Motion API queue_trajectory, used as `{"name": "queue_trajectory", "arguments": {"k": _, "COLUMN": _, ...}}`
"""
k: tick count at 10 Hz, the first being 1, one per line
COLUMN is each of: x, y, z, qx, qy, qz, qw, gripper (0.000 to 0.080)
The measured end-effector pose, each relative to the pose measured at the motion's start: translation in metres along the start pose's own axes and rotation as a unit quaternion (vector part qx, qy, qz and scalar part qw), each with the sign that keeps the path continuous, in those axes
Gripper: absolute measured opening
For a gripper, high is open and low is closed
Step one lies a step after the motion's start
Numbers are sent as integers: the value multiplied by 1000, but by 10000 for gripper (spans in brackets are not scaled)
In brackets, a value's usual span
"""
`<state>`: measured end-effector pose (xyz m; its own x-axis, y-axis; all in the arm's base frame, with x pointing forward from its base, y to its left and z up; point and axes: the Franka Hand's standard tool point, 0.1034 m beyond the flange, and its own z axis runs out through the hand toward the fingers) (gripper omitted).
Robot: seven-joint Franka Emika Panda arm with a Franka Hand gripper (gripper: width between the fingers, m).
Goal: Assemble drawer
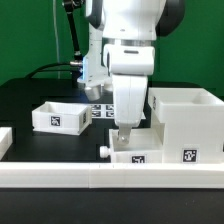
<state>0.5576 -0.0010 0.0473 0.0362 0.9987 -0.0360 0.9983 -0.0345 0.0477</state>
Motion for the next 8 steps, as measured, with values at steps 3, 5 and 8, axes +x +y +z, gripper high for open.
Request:
{"name": "queue_trajectory", "arguments": {"k": 3, "x": -36, "y": 9, "z": -14, "qx": 5, "qy": -12, "qz": -21, "qw": 1000, "gripper": 649}}
{"name": "queue_trajectory", "arguments": {"k": 5, "x": -36, "y": 8, "z": -13, "qx": 5, "qy": -11, "qz": -21, "qw": 1000, "gripper": 649}}
{"name": "queue_trajectory", "arguments": {"k": 8, "x": -70, "y": 12, "z": 0, "qx": 10, "qy": 37, "qz": -45, "qw": 998, "gripper": 649}}
